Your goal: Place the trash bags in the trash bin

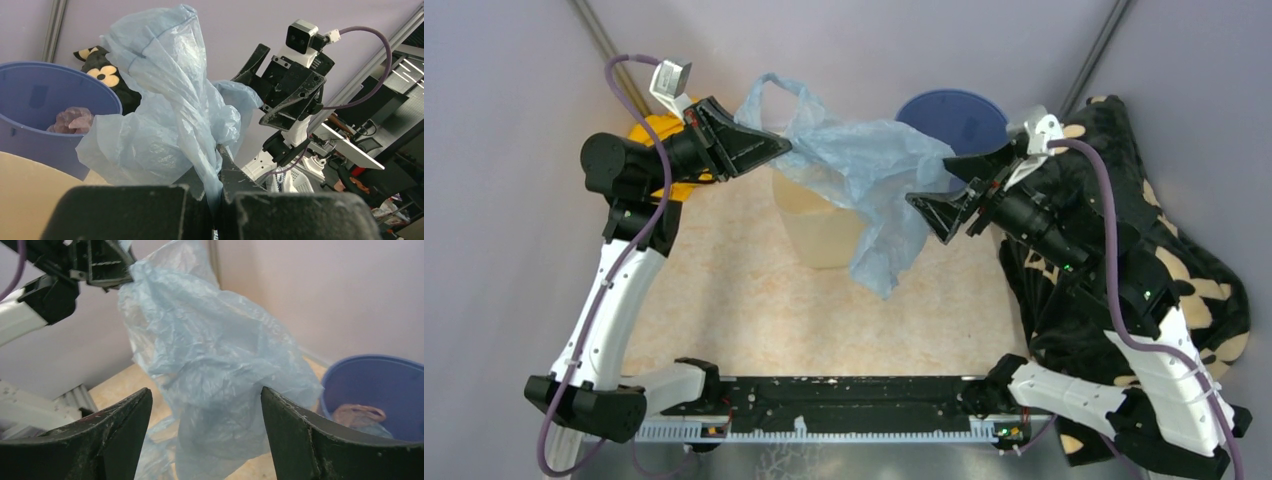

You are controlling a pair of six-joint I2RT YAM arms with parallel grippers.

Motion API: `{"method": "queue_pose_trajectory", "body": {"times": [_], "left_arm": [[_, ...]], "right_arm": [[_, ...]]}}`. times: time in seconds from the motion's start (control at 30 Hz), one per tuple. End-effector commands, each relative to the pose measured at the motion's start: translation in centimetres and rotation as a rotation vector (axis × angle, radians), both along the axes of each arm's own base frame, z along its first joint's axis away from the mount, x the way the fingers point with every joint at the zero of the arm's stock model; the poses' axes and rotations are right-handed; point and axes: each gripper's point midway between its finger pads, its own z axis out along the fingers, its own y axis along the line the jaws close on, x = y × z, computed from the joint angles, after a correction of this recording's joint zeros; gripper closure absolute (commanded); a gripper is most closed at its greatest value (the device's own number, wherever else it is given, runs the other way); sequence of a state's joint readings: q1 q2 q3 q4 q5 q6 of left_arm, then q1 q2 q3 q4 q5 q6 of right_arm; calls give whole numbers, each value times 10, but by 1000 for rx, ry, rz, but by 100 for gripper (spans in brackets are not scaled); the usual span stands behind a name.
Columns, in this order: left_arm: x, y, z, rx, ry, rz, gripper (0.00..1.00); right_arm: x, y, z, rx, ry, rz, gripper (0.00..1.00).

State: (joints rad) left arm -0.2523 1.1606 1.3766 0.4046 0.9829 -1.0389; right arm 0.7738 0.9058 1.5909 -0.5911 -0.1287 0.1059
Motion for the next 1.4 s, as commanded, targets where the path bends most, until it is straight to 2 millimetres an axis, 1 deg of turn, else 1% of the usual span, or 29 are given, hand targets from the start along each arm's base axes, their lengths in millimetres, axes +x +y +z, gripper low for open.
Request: {"method": "queue_pose_trajectory", "body": {"times": [0.0, 0.07, 0.13, 0.2, 0.27, 0.3, 0.33, 0.37, 0.4, 0.43, 0.47, 0.5, 0.57, 0.6, 0.67, 0.77, 0.9, 1.1, 1.37], "left_arm": [[-1, 1, 5, 3, -47, -6, 100], [0, 0, 4, 1, -44, -7, 100], [-2, 1, 5, 0, -47, -10, 100], [-4, 1, 6, -1, -53, -12, 100], [-6, 1, 8, -3, -56, -11, 100], [-6, 1, 9, -2, -57, -12, 100], [-6, 1, 10, -3, -58, -12, 100], [-5, 1, 10, -3, -55, -12, 100], [-5, 1, 11, -4, -54, -12, 100], [-3, 1, 10, -4, -52, -14, 100], [-2, 1, 10, -4, -53, -15, 100], [-2, 0, 10, -4, -50, -16, 100], [0, -1, 9, -1, -48, -19, 100], [0, -1, 9, 1, -48, -20, 100], [3, -1, 8, 5, -45, -14, 100], [8, -2, 5, 5, -36, -7, 100], [16, -3, 1, 4, -19, 0, 100], [23, -4, -5, 4, -2, 8, 100], [23, -4, -7, 3, -1, 9, 100]], "right_arm": [[3, -55, 43, 114, -131, -232, 19], [17, -89, 48, 165, -96, -422, 19], [30, -124, 41, 191, -49, -634, 19], [36, -152, 31, 199, -10, -795, 19], [36, -159, 28, 189, -2, -835, 18], [36, -159, 28, 185, 1, -831, 17], [34, -150, 32, 169, -17, -779, 18], [31, -132, 36, 148, -43, -678, 19], [28, -105, 39, 124, -63, -537, 19], [24, -91, 40, 104, -65, -462, 20], [25, -61, 33, 48, -54, -338, 21], [15, -32, 27, 4, -46, -183, 23], [9, -3, 18, -18, -24, -43, 26], [5, 7, 17, -5, -26, 15, 26], [-3, 22, 14, 14, -24, 102, 25], [-6, 43, 2, -10, 11, 187, 25], [-1, 63, -12, -31, 33, 208, 24], [3, 87, -19, -10, 53, 255, 23], [24, 107, -28, -1, 85, 205, 23]]}}
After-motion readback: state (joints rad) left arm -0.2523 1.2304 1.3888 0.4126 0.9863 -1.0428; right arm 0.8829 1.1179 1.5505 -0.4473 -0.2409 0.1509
